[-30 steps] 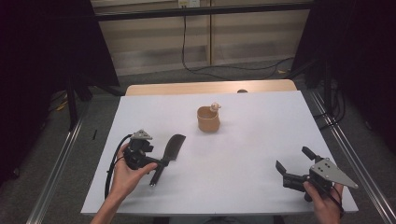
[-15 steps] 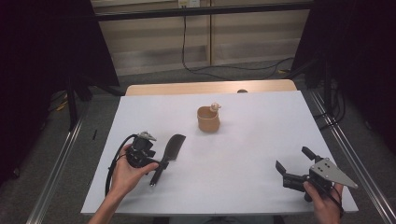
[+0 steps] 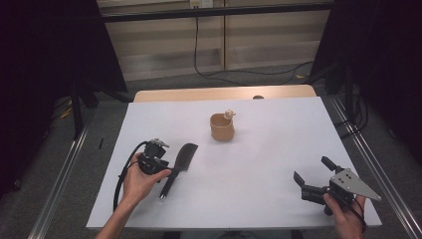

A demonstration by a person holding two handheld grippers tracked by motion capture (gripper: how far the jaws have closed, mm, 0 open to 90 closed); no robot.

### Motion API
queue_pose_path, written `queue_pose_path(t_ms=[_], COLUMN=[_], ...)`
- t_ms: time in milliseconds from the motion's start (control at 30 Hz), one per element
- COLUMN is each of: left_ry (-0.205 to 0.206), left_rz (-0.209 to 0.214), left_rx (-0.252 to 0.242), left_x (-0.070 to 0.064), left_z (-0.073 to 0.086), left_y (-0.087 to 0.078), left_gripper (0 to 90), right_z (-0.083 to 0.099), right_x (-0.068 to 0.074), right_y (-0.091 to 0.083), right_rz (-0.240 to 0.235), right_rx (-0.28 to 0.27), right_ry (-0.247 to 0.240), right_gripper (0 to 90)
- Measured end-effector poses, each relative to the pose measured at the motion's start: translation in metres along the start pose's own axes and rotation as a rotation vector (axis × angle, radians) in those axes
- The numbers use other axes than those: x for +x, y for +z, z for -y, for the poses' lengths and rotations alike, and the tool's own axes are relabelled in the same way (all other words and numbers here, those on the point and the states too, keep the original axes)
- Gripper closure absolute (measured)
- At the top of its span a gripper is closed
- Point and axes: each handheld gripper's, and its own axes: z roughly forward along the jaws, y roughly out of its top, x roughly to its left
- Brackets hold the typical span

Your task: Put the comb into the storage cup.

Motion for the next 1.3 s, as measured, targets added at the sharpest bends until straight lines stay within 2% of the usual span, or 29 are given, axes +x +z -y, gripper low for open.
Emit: queue_pose_path(t_ms=[67,133,267,300,367,533,633,733,933,1033,1100,1133,1300], left_ry=[0.0,-0.003,0.002,0.014,-0.012,-0.015,-0.032,-0.035,-0.06,-0.057,-0.071,-0.056,-0.032], left_rz=[-0.016,-0.004,-0.019,-0.016,-0.011,-0.025,-0.007,-0.024,-0.016,-0.04,-0.061,-0.068,-0.102], left_rx=[-0.001,-0.001,0.026,0.036,0.028,0.053,0.074,0.073,0.079,0.102,0.098,0.114,0.119], left_x=[-0.002,-0.003,-0.005,-0.005,-0.007,-0.006,-0.008,-0.01,-0.007,-0.009,-0.013,-0.013,-0.017], left_z=[0.0,0.0,0.001,0.0,0.0,0.0,0.002,0.001,0.001,-0.002,-0.003,-0.003,-0.003], left_y=[-0.001,-0.002,0.003,0.004,0.005,0.005,0.008,0.01,0.01,0.011,0.013,0.013,0.014], left_gripper=[44.2,46.5,49.6,50.5,52.4,55.8,56.0,57.8,59.1,61.7,61.7,62.1,64.3], right_z=[0.0,0.0,0.0,0.0,0.0,0.0,0.0,0.0,0.0,0.0,0.0,0.0,0.0], right_x=[0.0,0.0,0.0,0.0,0.0,0.0,0.0,0.0,0.0,0.001,0.001,0.001,0.001], right_y=[0.0,0.0,0.0,0.0,0.0,0.0,0.0,0.0,0.001,0.001,0.001,0.001,0.001], right_rz=[0.0,0.0,0.0,0.0,-0.001,-0.002,-0.003,-0.002,-0.007,-0.011,-0.012,-0.011,-0.013], right_rx=[0.0,0.001,0.001,0.0,0.003,-0.001,-0.001,0.002,0.004,0.004,0.003,0.001,0.002], right_ry=[-0.001,0.0,0.0,-0.001,-0.001,0.001,0.001,-0.001,-0.002,-0.004,-0.005,-0.004,-0.005], right_gripper=[0.0,0.0,0.0,0.0,0.0,0.0,0.0,0.0,0.0,0.0,0.0,0.0,0.0])
